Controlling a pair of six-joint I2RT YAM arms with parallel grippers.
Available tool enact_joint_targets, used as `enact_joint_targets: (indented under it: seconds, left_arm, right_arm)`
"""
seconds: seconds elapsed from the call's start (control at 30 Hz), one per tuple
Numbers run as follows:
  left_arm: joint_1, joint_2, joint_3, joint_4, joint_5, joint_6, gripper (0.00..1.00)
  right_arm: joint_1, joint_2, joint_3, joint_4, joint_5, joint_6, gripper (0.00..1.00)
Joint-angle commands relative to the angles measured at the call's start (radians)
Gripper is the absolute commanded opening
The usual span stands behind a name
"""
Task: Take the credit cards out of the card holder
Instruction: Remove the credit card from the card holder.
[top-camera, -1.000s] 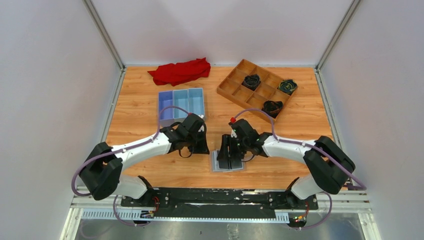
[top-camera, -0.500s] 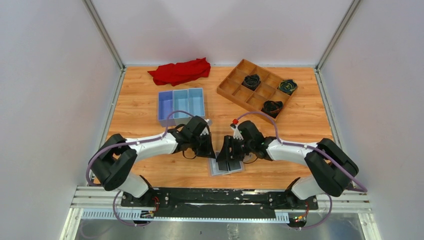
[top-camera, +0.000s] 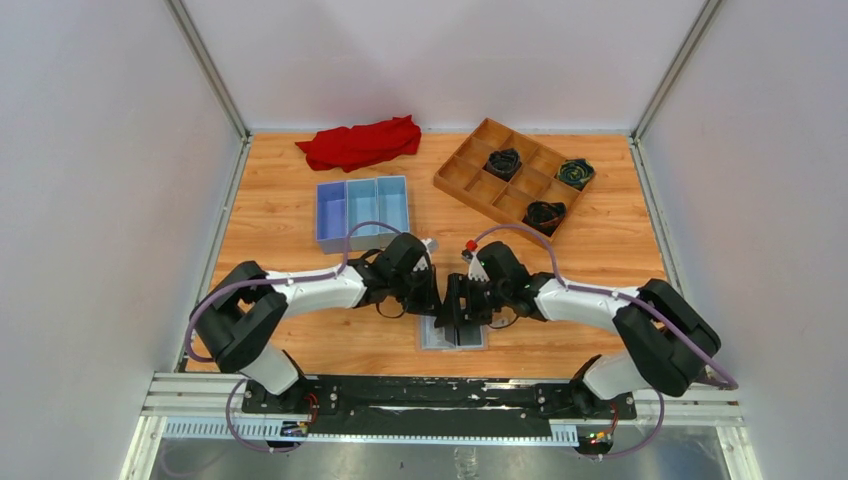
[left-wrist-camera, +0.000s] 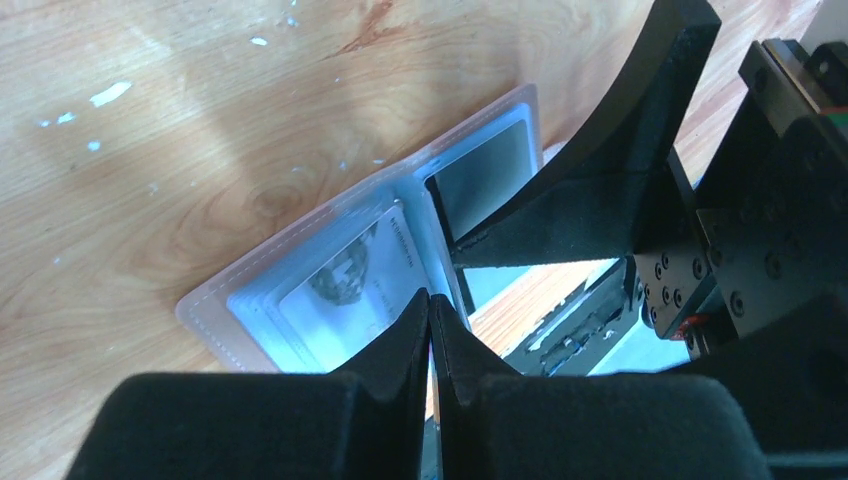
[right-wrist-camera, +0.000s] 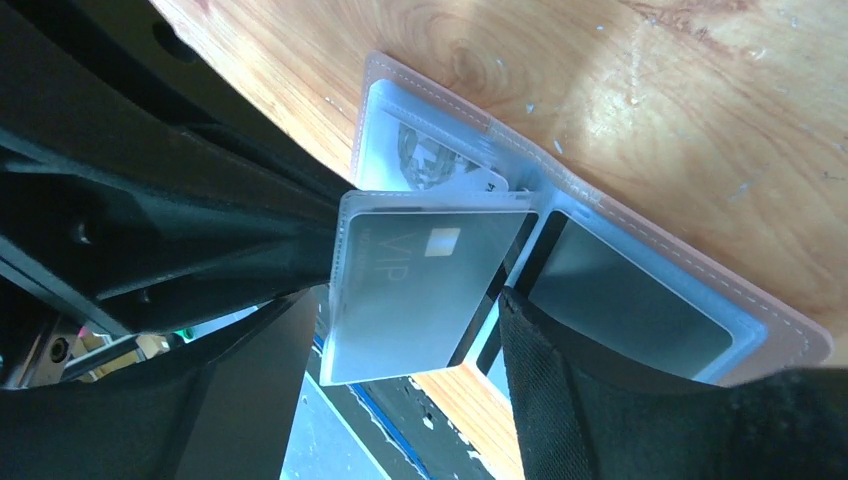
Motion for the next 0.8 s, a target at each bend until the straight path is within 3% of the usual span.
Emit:
enact_joint_targets:
  seconds: [0.0,0.1,0.43,0.63,0.77]
  left_arm:
    - [-0.032,0.03,0.05,0.052,0.03,-0.027,0.06]
    - [-0.036,0.035,0.061,0.054,0.023,-0.03,0.06]
    - [-0.05,0.098,0.118,0.055,0.036,-0.033,0.06]
    - [-0.069,0.111,0.154,0.053,0.014,-0.038,0.07]
    - [-0.062,0.024,0.157,-0.034,-0.077,-0.016,0.08]
  right_arm:
    - [-0.008,-0.048,0.046,-0.066,0.015,-0.038,0.73]
    - [-0.008,-0.081,0.055,-0.11,0.038,-0.057,0.76]
    - [-0.009,-0.305,0.128,-0.481,0.209,-0.195,0.85]
    - [-0.023,-0.474,0.137,-0.632,0.325,-0.223,0.84]
    - [-0.025,-0.569,0.093,-0.624,0.397,-0.182,0.75]
